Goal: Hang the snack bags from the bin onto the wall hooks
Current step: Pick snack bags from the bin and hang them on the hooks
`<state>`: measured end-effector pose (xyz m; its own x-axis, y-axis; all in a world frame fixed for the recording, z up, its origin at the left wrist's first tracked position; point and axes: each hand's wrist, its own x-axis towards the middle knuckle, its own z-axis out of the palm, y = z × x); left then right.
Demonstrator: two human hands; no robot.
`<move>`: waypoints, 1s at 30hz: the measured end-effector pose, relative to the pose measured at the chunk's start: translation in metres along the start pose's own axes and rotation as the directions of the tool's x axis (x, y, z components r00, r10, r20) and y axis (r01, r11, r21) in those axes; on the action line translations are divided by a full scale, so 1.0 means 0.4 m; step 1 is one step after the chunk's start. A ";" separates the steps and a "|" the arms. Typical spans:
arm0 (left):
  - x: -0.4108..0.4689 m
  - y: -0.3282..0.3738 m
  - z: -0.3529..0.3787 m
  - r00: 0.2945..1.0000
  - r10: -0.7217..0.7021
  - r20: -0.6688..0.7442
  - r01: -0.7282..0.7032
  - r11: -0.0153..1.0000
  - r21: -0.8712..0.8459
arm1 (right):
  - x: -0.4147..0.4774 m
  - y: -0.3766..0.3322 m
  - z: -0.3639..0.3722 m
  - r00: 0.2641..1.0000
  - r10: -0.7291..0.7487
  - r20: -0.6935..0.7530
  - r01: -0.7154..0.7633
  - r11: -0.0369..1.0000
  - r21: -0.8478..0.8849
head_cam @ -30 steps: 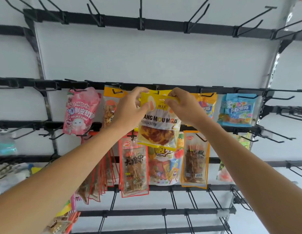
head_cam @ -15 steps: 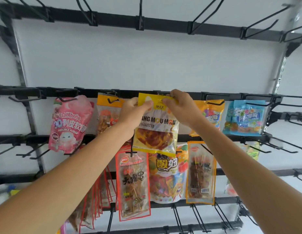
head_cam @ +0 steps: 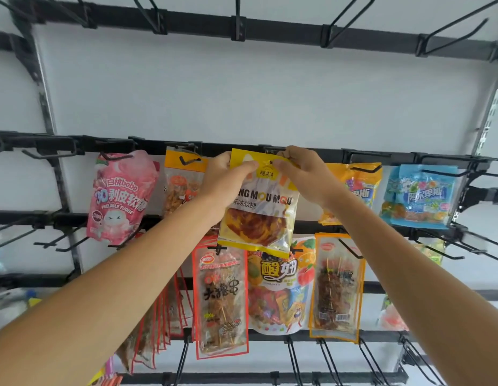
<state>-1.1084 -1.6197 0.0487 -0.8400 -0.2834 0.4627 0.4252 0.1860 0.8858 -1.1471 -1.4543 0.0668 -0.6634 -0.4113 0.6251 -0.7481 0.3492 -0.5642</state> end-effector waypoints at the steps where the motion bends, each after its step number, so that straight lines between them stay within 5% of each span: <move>1: 0.000 0.000 0.003 1.000 0.005 -0.012 -0.005 1.000 0.005 | 0.000 0.001 0.001 1.000 0.004 0.004 -0.004 1.000 0.009; 12: -0.001 0.000 0.017 0.997 -0.019 -0.069 0.020 1.000 0.015 | 0.029 0.012 -0.033 0.965 0.147 0.217 -0.186 0.967 0.173; 19: 0.005 -0.025 0.031 0.995 -0.019 -0.101 0.024 0.999 0.041 | 0.042 0.040 -0.009 0.968 0.197 0.155 -0.206 0.978 0.041; 26: 0.027 -0.077 0.034 0.964 0.217 -0.154 -0.155 0.929 0.337 | 0.072 0.066 0.011 0.993 0.114 0.008 -0.112 0.988 -0.109; 30: 0.020 -0.102 0.021 0.855 0.519 0.005 -0.410 0.671 0.618 | 0.088 0.084 0.024 0.995 0.091 -0.045 -0.095 0.989 -0.115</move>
<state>-1.1352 -1.6215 0.0160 -0.4993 -0.1416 0.8548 0.4210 0.8226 0.3822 -1.1956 -1.4651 0.0648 -0.7285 -0.3395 0.5950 -0.6780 0.4810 -0.5558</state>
